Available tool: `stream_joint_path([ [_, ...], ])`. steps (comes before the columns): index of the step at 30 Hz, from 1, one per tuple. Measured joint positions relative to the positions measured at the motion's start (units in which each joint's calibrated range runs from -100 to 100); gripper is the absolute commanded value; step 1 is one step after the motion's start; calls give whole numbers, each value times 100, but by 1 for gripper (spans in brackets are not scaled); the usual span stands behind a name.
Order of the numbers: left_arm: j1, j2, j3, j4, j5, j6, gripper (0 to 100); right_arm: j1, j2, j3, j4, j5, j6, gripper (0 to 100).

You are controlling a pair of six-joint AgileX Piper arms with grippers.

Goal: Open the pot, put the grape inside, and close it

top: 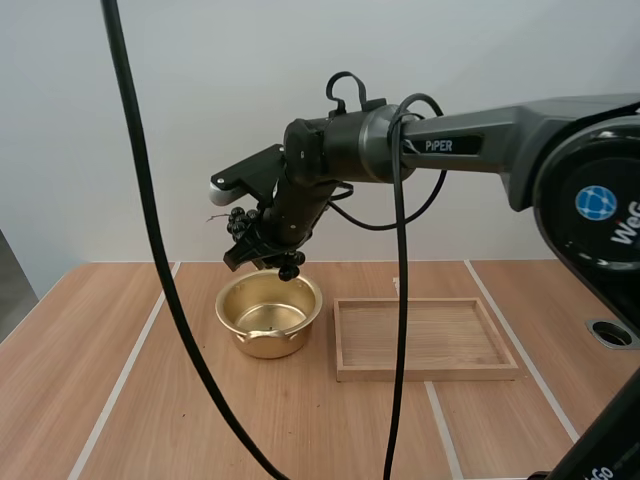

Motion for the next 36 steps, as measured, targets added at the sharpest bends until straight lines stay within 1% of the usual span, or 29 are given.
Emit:
stream_joint_path([
  [7,0,0,0,84,130,0,0,0,535,0,0,18,-52,0],
  [13,0,0,0,211,130,0,0,0,670,0,0,83,-63,0],
  [21,0,0,0,211,130,0,0,0,711,0,0,83,-94,0],
  [36,0,0,0,211,130,0,0,0,1433,0,-10,122,-104,0],
])
